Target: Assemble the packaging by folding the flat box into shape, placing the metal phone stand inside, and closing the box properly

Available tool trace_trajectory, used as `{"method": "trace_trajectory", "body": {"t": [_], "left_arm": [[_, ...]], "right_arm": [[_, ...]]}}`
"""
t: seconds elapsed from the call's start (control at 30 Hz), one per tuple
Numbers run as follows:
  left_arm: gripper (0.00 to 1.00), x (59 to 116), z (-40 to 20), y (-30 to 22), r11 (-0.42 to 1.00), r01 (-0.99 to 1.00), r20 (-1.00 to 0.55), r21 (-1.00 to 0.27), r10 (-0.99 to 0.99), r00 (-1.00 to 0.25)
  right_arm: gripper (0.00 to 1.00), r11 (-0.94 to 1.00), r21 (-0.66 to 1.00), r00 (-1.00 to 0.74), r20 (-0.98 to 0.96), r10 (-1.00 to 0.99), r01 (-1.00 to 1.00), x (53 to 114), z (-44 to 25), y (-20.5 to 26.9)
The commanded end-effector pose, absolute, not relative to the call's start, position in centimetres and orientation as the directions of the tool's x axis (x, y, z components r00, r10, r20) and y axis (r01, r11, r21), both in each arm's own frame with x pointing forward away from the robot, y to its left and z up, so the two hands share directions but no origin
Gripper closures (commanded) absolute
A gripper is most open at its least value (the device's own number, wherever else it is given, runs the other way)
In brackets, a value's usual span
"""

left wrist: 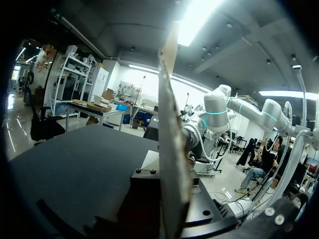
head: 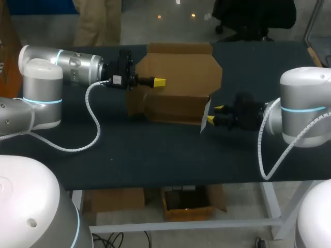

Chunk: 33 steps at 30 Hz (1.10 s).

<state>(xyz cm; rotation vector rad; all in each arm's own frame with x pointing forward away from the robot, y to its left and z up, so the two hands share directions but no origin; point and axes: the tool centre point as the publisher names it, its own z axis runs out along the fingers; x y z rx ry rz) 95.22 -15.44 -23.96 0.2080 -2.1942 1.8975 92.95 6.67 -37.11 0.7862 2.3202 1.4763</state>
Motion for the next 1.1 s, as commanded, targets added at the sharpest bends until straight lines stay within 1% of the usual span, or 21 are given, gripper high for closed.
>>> {"method": "trace_trajectory", "body": {"t": [0.03, 1.1], "left_arm": [[1.0, 95.3, -24.4, -15.5, 0.15, -0.257, 0.267, -0.955, 0.047, -0.963], [1.0, 95.3, -24.4, -15.5, 0.15, -0.257, 0.267, -0.955, 0.047, -0.963]], "right_arm": [[0.51, 0.337, 0.892, -0.805, 0.048, 0.592, 0.3, 93.3, -37.4, 7.6], [0.55, 0.306, 0.887, -0.728, 0.049, 0.684, 0.347, 94.3, -37.6, 9.7]]}}
